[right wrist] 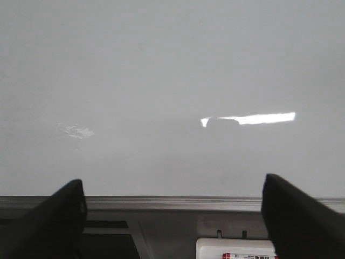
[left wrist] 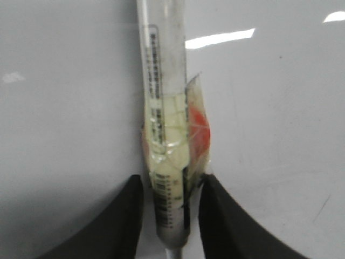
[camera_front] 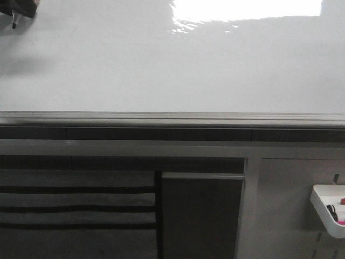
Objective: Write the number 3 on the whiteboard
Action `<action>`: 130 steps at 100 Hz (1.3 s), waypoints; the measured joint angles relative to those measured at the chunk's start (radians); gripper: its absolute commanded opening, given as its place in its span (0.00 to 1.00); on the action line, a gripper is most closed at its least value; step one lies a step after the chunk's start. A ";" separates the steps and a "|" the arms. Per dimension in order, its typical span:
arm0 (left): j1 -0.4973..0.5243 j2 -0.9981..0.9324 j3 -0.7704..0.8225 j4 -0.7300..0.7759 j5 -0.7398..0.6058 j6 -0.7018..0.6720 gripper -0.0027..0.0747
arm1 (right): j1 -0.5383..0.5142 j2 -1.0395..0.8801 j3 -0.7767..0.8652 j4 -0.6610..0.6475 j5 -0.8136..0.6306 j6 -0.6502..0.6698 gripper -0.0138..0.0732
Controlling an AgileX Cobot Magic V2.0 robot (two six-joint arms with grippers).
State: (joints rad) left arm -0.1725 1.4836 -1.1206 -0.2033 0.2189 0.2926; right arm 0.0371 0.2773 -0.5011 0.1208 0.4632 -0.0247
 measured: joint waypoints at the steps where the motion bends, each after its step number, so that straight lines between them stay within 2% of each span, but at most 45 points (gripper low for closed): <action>1: 0.000 0.000 0.000 0.000 0.000 0.000 0.19 | 0.000 0.000 0.000 0.000 0.000 0.000 0.84; 20: 0.000 0.002 0.000 0.000 -0.002 0.000 0.04 | 0.000 0.000 -0.002 0.002 0.014 0.000 0.84; 33: 0.000 0.000 -0.004 0.000 0.018 0.000 0.01 | 0.000 0.000 -0.037 0.014 0.102 0.000 0.84; 40: 0.000 -0.015 -0.009 0.000 0.081 0.011 0.01 | 0.000 0.004 -0.074 0.022 0.155 0.000 0.84; 54: -0.004 -0.074 -0.045 0.000 0.288 0.085 0.01 | 0.000 0.034 -0.163 0.060 0.269 -0.025 0.84; 66: -0.030 -0.142 -0.061 0.002 0.492 0.194 0.01 | 0.000 0.103 -0.228 0.190 0.367 -0.182 0.84; 80: -0.098 -0.221 -0.065 -0.004 0.710 0.320 0.01 | 0.000 0.231 -0.291 0.436 0.499 -0.484 0.84; 85: -0.127 -0.247 -0.065 -0.023 0.766 0.345 0.01 | 0.000 0.291 -0.311 0.510 0.560 -0.629 0.84; 99: -0.225 -0.283 -0.066 -0.105 0.846 0.437 0.01 | 0.016 0.429 -0.355 0.669 0.644 -0.897 0.84; 111: -0.321 -0.288 -0.066 -0.156 0.869 0.521 0.01 | 0.080 0.526 -0.389 0.712 0.655 -1.001 0.84; 130: -0.469 -0.288 -0.066 -0.175 0.878 0.575 0.01 | 0.233 0.672 -0.487 0.679 0.655 -1.035 0.84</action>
State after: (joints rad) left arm -0.6419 1.1954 -1.1868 -0.3782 1.0964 0.8679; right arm 0.2701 0.9493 -0.9877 0.7993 1.1181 -1.0594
